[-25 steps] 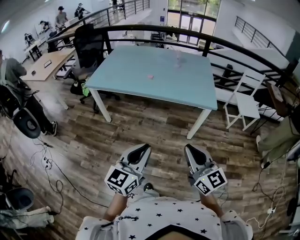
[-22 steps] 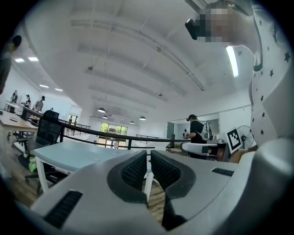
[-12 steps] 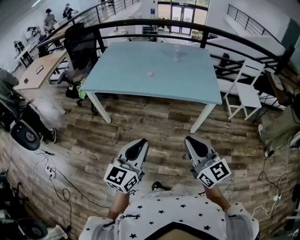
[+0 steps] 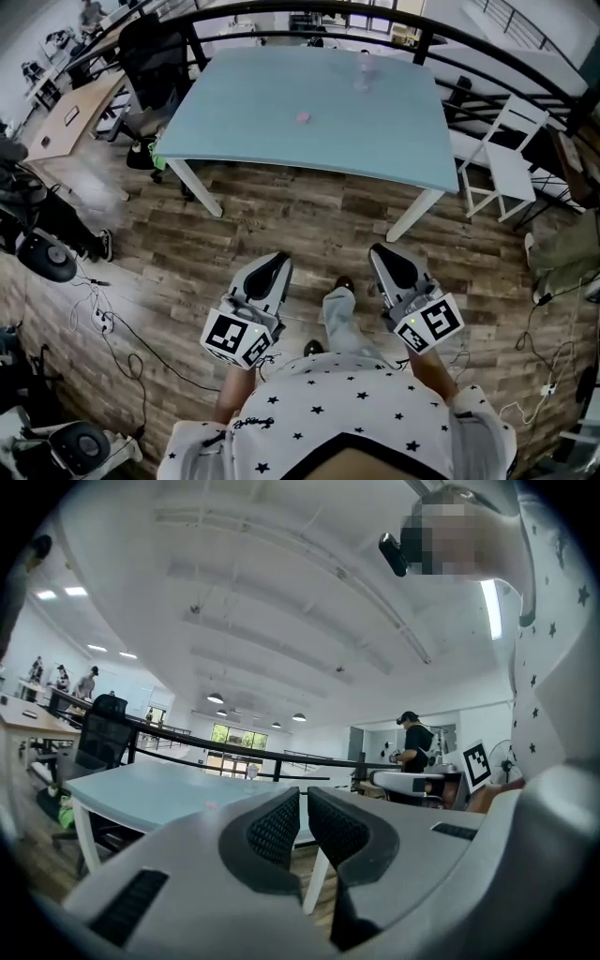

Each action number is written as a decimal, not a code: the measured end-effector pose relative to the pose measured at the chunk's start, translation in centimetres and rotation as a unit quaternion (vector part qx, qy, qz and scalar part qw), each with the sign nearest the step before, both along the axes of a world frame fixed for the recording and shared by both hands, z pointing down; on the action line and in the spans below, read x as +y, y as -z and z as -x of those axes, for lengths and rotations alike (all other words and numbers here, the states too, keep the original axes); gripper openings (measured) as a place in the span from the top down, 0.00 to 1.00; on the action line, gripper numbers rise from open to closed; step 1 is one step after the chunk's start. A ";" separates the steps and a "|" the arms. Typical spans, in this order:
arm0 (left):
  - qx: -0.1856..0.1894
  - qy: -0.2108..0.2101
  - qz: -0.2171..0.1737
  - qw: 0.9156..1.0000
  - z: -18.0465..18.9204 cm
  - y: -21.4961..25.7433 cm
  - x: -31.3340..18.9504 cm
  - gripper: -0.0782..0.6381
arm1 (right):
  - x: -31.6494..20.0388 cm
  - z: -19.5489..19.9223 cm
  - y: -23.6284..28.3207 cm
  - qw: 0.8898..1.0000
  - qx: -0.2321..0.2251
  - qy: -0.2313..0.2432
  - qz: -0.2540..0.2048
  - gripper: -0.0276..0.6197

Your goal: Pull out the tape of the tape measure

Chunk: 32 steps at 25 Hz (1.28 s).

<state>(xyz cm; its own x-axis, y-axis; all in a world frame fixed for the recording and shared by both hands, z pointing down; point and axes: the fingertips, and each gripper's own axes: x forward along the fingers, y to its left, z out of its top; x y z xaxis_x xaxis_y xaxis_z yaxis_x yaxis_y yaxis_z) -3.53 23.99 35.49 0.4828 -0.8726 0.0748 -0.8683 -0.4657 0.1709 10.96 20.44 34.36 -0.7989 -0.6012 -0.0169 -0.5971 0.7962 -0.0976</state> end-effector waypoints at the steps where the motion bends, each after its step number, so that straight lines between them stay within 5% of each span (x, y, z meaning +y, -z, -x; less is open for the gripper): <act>1: -0.002 0.008 0.000 1.000 0.5 -0.3 -0.4 0.82 | -0.7 0.5 -0.5 1.000 -0.001 0.006 0.000 0.95; 18: -0.032 0.096 -0.003 0.995 1.7 0.3 -17.0 0.82 | -20.2 2.3 -2.1 0.996 -0.039 0.076 0.007 0.93; 32: -0.014 0.121 0.002 0.993 2.3 -0.6 -23.0 0.82 | -26.0 1.7 -4.0 0.997 -0.017 0.069 0.013 0.91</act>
